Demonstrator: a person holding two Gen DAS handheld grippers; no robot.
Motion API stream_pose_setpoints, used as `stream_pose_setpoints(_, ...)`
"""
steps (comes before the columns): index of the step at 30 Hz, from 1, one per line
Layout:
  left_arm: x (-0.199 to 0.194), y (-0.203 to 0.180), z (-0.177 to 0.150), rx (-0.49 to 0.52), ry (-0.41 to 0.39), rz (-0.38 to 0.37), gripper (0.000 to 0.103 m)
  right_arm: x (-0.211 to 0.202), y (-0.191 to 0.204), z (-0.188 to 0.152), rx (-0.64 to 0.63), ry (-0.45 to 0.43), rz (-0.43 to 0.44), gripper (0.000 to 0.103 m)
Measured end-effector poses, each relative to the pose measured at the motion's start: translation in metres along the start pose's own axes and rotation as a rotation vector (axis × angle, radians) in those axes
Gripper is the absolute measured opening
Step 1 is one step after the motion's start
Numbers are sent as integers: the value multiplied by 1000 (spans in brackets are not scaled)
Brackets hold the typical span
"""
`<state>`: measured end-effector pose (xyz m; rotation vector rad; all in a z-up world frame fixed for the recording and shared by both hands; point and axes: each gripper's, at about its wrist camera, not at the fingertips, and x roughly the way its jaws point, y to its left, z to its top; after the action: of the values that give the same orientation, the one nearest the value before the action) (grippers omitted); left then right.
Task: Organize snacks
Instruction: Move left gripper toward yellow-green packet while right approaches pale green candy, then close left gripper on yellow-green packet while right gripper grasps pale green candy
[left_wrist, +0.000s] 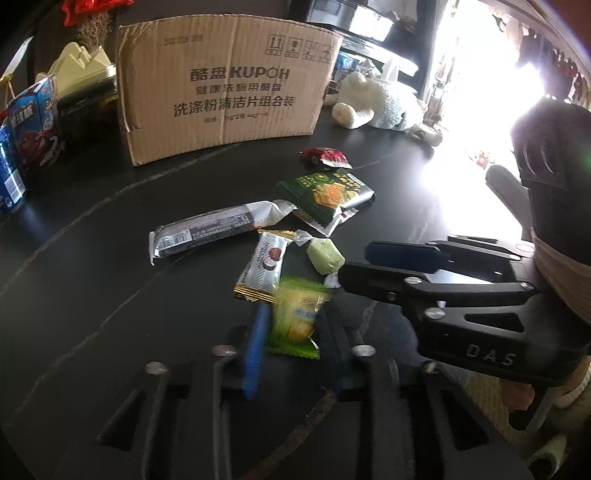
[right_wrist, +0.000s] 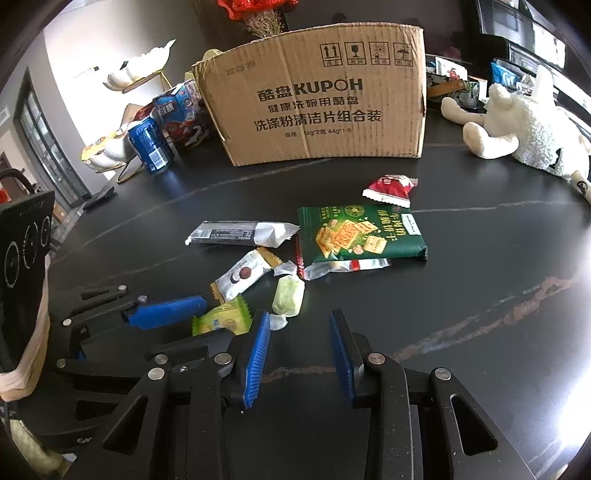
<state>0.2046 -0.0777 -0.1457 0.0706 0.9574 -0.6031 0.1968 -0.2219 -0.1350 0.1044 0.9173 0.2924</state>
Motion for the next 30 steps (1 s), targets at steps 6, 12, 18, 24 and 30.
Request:
stream_pose_setpoints(6, -5, 2, -3, -12, -14, 7, 21, 5, 5, 2, -12, 4, 0, 34)
stream_pose_setpoints(12, -14, 9, 1, -45, -44, 29, 21, 11, 9, 7, -22, 9, -10, 29)
stream_pose_setpoints(18, -14, 16, 4, -80, -52, 47, 21, 16, 12, 10, -33, 8, -29, 22)
stream_pose_setpoints(24, -17, 18, 7, -104, -62, 62, 21, 16, 17, 10, -65, 3, -50, 20)
stream_pose_setpoints(30, -29, 14, 9, -106, -90, 65, 21, 4, 22, 9, -63, -20, -45, 20)
